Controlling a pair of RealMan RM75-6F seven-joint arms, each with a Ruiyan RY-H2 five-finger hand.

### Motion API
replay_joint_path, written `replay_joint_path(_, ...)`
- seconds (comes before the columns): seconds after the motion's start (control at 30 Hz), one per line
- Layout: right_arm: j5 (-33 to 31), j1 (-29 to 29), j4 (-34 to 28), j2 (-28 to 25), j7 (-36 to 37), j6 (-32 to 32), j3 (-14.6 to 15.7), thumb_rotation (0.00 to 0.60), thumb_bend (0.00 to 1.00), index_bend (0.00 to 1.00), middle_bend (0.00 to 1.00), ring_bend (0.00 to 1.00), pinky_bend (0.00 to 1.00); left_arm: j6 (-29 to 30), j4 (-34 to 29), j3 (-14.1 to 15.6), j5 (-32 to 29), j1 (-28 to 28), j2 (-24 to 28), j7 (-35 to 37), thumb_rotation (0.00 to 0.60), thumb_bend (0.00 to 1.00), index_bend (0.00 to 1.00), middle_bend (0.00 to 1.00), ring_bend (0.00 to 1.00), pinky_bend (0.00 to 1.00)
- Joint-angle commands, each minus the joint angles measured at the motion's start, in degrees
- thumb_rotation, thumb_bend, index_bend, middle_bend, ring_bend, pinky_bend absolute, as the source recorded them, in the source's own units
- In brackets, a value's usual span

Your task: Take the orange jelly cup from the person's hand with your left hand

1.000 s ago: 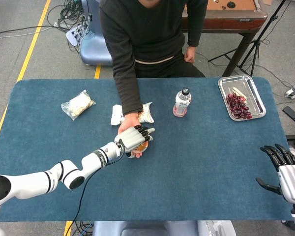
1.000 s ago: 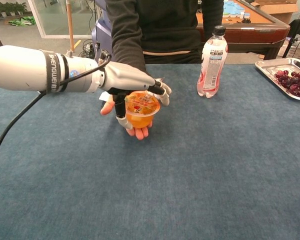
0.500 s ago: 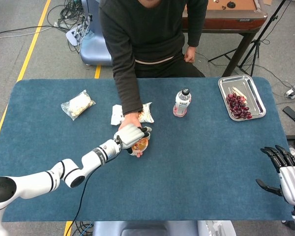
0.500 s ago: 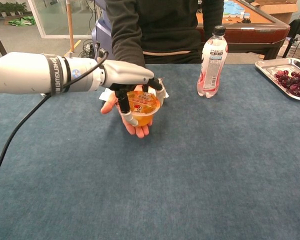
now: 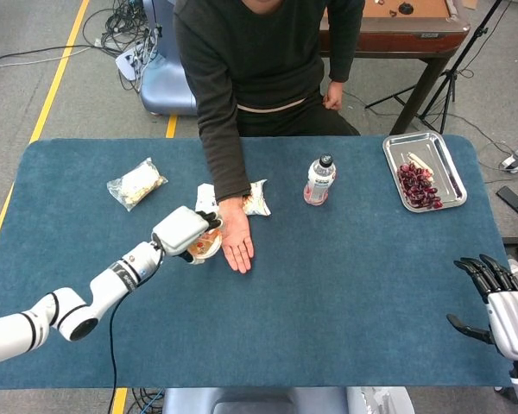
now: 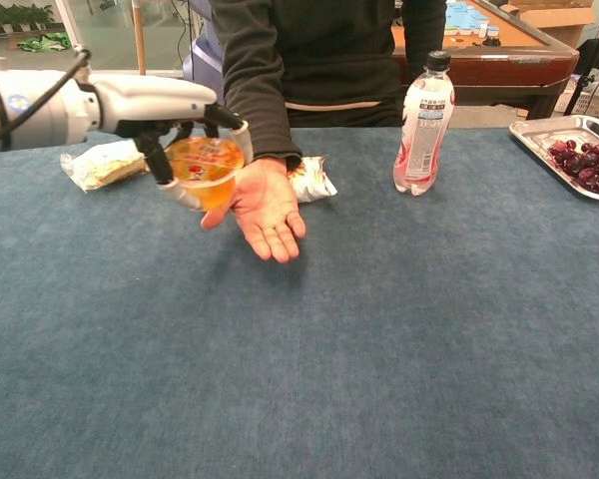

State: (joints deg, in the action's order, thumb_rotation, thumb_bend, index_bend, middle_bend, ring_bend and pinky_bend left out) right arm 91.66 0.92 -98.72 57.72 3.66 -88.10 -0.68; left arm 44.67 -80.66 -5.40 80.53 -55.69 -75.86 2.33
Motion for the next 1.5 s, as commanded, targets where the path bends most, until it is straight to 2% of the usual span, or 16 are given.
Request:
replay_joint_path(0.03,0.23,0.24,-0.10,0.10,-0.10,0.25,-0.01,0.600,0.11,0.19,0.17,0.07,0.18,1.58,-1.48,1.92,1.30,2.16,1.85,-0.17,0.600,0.17,0.43,0.24,0.36,0.63)
replay_joint_path(0.2,0.20,0.42,-0.14,0.17,-0.23,0.52,-0.03,0.600,0.11,0.19,0.17,0.07,0.18,1.83,-1.63,4.42,2.41,4.20,2.44,-0.57,0.600,0.17,0.42,0.24,0.36,0.62)
replay_joint_path(0.33,0.11,0.55,-0.25,0.16,-0.37,0.75,-0.05,0.600,0.11,0.19,0.17,0.07,0.18,0.92,0.10,5.65,2.37,5.08,0.49,-1.10,0.600,0.17,0.42,0.24,0.36,0.61)
replay_joint_path(0.6,0.05,0.11,-0.60,-0.26,-0.56,0.27,0.16,0.600,0.11,0.19,0.17,0.07,0.18,-0.55,5.16,5.22,-0.84,6.03,-4.71,-4.12,0.600,0.17,0.41,0.24,0.36,0.59)
replay_joint_path(0.67,-0.21,-0.11,-0.53,-0.26,-0.44,0.09,0.18,0.600,0.11,0.19,0.17,0.07,0.18,-1.23,5.76,5.20,-1.73,6.19,-5.08,-4.70,0.600,0.17,0.38,0.23,0.36,0.59)
replay_joint_path(0.77,-0.46,-0.24,-0.36,-0.13,-0.24,0.11,0.23,0.600,0.11,0.19,0.17,0.07,0.18,-2.54,5.97,5.18,-3.20,6.29,-5.16,-5.88,0.600,0.17,0.27,0.18,0.33,0.56)
replay_joint_path(0.93,-0.19,-0.09,-0.13,0.15,-0.11,0.21,0.21,0.600,0.11,0.19,0.17,0.07,0.18,-3.14,5.38,5.02,-5.84,6.87,-5.05,-9.27,0.600,0.17,0.03,0.03,0.18,0.43)
replay_joint_path(1.0,-0.12,-0.01,-0.13,0.19,-0.13,0.29,0.19,0.600,0.11,0.19,0.17,0.07,0.18,-2.97,5.05,4.79,-7.07,7.19,-5.06,-10.62,0.600,0.17,0.00,0.00,0.14,0.37)
replay_joint_path(1.2,-0.05,-0.11,-0.33,0.01,-0.27,0.11,0.21,0.600,0.11,0.19,0.17,0.07,0.18,-0.26,1.45,3.22,-10.62,8.62,-2.85,-13.78,0.600,0.17,0.00,0.00,0.14,0.32)
replay_joint_path(1.5,-0.54,0.20,0.04,0.41,0.04,0.79,0.05,0.600,0.11,0.19,0.17,0.07,0.18,5.56,-5.80,1.40,-12.58,12.33,3.69,-12.79,0.600,0.17,0.00,0.00,0.14,0.30)
